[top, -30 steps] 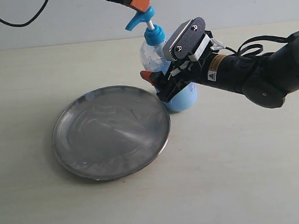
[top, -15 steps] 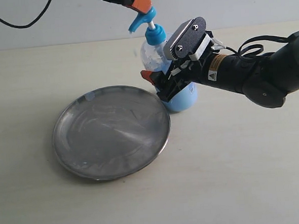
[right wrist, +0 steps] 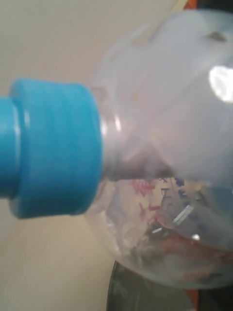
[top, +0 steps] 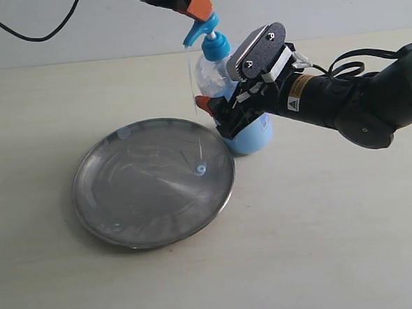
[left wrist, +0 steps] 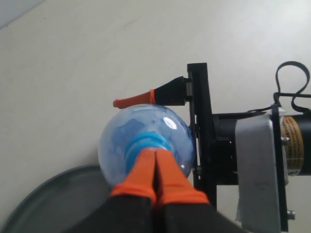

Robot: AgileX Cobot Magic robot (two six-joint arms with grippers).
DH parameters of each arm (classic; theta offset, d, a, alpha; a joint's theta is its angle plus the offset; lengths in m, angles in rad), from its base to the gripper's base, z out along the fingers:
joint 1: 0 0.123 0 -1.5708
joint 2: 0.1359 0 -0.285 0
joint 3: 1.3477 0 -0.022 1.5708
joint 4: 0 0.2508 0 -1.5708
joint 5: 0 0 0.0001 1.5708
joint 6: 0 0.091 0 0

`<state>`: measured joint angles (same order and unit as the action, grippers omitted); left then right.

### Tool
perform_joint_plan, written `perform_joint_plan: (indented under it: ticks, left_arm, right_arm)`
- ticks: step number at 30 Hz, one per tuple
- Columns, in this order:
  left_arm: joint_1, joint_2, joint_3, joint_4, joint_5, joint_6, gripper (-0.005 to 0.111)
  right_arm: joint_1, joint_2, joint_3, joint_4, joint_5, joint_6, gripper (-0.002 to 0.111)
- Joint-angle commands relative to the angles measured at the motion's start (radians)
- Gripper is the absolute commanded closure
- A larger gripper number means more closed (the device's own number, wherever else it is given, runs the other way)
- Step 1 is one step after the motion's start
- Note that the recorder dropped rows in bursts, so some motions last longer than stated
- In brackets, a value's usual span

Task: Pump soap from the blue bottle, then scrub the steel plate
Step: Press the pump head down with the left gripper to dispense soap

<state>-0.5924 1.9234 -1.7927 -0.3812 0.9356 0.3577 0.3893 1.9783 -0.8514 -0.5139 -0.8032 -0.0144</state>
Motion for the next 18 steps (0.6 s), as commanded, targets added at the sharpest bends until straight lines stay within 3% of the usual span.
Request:
perform_joint_plan:
  ticks: [1, 18]
  left_arm:
    - [-0.008, 0.089, 0.037, 0.039, 0.116, 0.003, 0.107]
    - [-0.036, 0.148, 0.056, 0.064, 0.116, 0.008, 0.107]
  right_arm:
    - [0.006, -0.009, -0.004, -0.046, -0.043, -0.003, 0.108]
    - [0.006, -0.009, -0.004, -0.046, -0.041, 0.000, 0.108]
